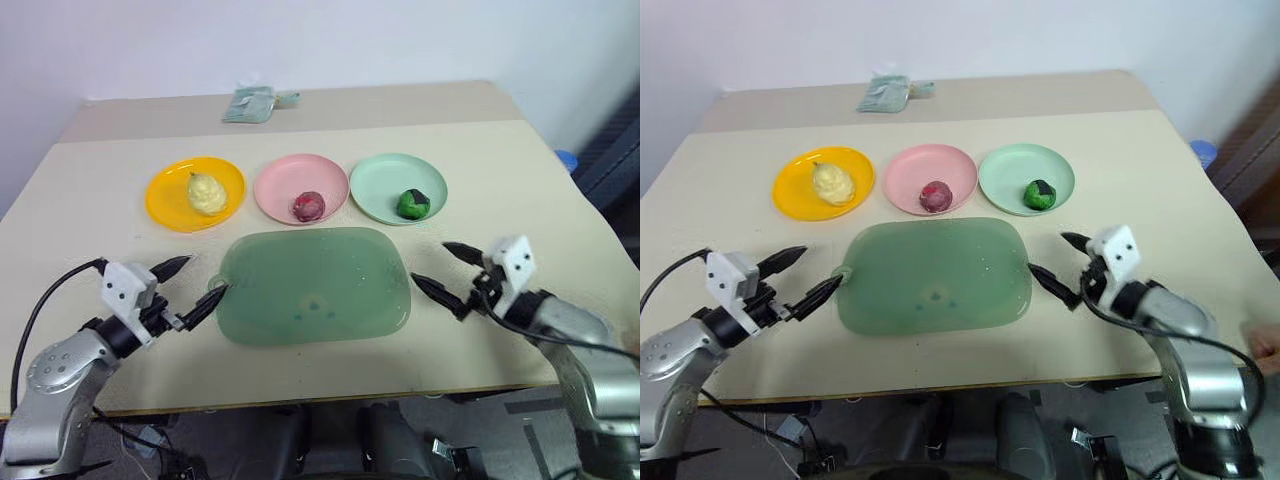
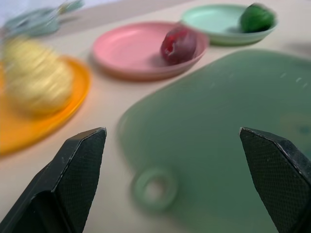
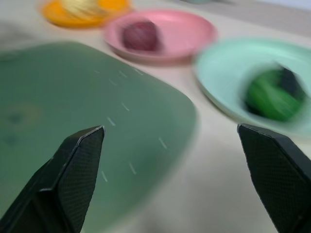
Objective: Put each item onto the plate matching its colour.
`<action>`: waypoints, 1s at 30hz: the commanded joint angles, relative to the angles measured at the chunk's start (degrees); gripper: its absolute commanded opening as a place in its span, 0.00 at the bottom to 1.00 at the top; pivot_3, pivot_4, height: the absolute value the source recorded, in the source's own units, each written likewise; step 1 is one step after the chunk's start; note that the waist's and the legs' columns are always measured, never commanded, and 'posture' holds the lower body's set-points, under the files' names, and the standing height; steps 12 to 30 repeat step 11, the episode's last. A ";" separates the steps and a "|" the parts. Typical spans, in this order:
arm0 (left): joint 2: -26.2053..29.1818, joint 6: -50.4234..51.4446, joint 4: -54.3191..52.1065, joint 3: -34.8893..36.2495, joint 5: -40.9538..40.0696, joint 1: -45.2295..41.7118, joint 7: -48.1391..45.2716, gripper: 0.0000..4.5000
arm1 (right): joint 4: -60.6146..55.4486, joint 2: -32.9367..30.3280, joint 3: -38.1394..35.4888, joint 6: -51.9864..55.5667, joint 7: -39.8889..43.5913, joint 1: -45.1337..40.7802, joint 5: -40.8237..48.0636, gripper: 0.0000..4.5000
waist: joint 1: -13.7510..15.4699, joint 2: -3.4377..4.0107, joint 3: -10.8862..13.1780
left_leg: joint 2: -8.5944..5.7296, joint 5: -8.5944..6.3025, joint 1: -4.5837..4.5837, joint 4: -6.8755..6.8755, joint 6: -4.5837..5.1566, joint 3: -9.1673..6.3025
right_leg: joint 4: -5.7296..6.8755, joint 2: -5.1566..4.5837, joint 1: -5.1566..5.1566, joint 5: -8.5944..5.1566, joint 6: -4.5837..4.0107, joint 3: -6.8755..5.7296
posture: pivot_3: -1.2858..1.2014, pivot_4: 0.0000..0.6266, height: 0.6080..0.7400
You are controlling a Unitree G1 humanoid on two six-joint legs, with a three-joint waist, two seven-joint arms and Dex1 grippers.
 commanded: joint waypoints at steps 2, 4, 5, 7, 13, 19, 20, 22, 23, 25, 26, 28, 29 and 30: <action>1.93 0.65 -1.42 3.97 -4.91 2.03 -4.50 1.00 | -3.28 0.16 -3.27 -1.10 -2.99 1.28 0.96 0.99 | 0.29 0.00 0.00 | 0.00 -0.01 0.06 0.02 0.01 0.00 | -0.02 -0.01 0.04 0.00 0.00 -0.01 | 0.52 0.24 1.00; 2.88 0.86 -1.04 5.06 -5.51 2.22 -5.29 1.00 | -2.06 -0.25 -3.44 -2.14 -3.21 1.81 0.41 0.99 | 0.52 -0.01 -0.01 | 0.00 -0.03 0.11 0.02 0.04 0.00 | -0.06 -0.02 0.20 0.00 0.00 -0.04 | 0.52 0.24 1.00; 3.21 1.16 -0.99 5.53 -5.84 2.25 -5.51 1.00 | -1.50 -0.58 -3.52 -2.61 -3.13 2.17 0.13 0.99 | 0.57 -0.01 -0.01 | 0.00 -0.05 0.11 0.04 0.06 -0.02 | -0.07 -0.02 0.21 0.00 0.00 -0.06 | 0.52 0.24 1.00; 3.47 1.56 -1.26 5.82 -6.16 2.31 -5.54 1.00 | -0.79 -1.00 -3.78 -2.90 -3.13 2.50 0.10 0.99 | 0.56 -0.01 -0.01 | 0.00 -0.07 0.13 0.06 0.09 -0.02 | -0.11 -0.04 0.28 0.00 0.00 -0.07 | 0.52 0.24 1.00; 3.35 2.18 -2.91 5.35 -6.34 3.21 -5.32 1.00 | 0.41 -1.97 -2.92 -3.51 -2.08 2.59 0.17 0.99 | 0.37 -0.01 -0.01 | 0.00 -0.07 0.14 0.06 0.10 -0.02 | -0.13 -0.03 0.30 0.00 0.00 -0.07 | 0.52 0.24 1.00; 3.35 2.18 -2.91 5.35 -6.34 3.21 -5.32 1.00 | 0.41 -1.97 -2.92 -3.51 -2.08 2.59 0.17 0.99 | 0.37 -0.01 -0.01 | 0.00 -0.07 0.14 0.06 0.10 -0.02 | -0.13 -0.03 0.30 0.00 0.00 -0.07 | 0.52 0.24 1.00; 3.35 2.18 -2.91 5.35 -6.34 3.21 -5.32 1.00 | 0.41 -1.97 -2.92 -3.51 -2.08 2.59 0.17 0.99 | 0.37 -0.01 -0.01 | 0.00 -0.07 0.14 0.06 0.10 -0.02 | -0.13 -0.03 0.30 0.00 0.00 -0.07 | 0.52 0.24 1.00; 3.35 2.18 -2.91 5.35 -6.34 3.21 -5.32 1.00 | 0.41 -1.97 -2.92 -3.51 -2.08 2.59 0.17 0.99 | 0.37 -0.01 -0.01 | 0.00 -0.07 0.14 0.06 0.10 -0.02 | -0.13 -0.03 0.30 0.00 0.00 -0.07 | 0.52 0.24 1.00; 3.35 2.18 -2.91 5.35 -6.34 3.21 -5.32 1.00 | 0.41 -1.97 -2.92 -3.51 -2.08 2.59 0.17 0.99 | 0.37 -0.01 -0.01 | 0.00 -0.07 0.14 0.06 0.10 -0.02 | -0.13 -0.03 0.30 0.00 0.00 -0.07 | 0.52 0.24 1.00; 3.35 2.18 -2.91 5.35 -6.34 3.21 -5.32 1.00 | 0.41 -1.97 -2.92 -3.51 -2.08 2.59 0.17 0.99 | 0.37 -0.01 -0.01 | 0.00 -0.07 0.14 0.06 0.10 -0.02 | -0.13 -0.03 0.30 0.00 0.00 -0.07 | 0.52 0.24 1.00; 3.35 2.18 -2.91 5.35 -6.34 3.21 -5.32 1.00 | 0.41 -1.97 -2.92 -3.51 -2.08 2.59 0.17 0.99 | 0.37 -0.01 -0.01 | 0.00 -0.07 0.14 0.06 0.10 -0.02 | -0.13 -0.03 0.30 0.00 0.00 -0.07 | 0.52 0.24 1.00; 3.35 2.18 -2.91 5.35 -6.34 3.21 -5.32 1.00 | 0.41 -1.97 -2.92 -3.51 -2.08 2.59 0.17 0.99 | 0.37 -0.01 -0.01 | 0.00 -0.07 0.14 0.06 0.10 -0.02 | -0.13 -0.03 0.30 0.00 0.00 -0.07 | 0.52 0.24 1.00; 3.35 2.18 -2.91 5.35 -6.34 3.21 -5.32 1.00 | 0.41 -1.97 -2.92 -3.51 -2.08 2.59 0.17 0.99 | 0.37 -0.01 -0.01 | 0.00 -0.07 0.14 0.06 0.10 -0.02 | -0.13 -0.03 0.30 0.00 0.00 -0.07 | 0.52 0.24 1.00; 3.35 2.18 -2.91 5.35 -6.34 3.21 -5.32 1.00 | 0.41 -1.97 -2.92 -3.51 -2.08 2.59 0.17 0.99 | 0.37 -0.01 -0.01 | 0.00 -0.07 0.14 0.06 0.10 -0.02 | -0.13 -0.03 0.30 0.00 0.00 -0.07 | 0.52 0.24 1.00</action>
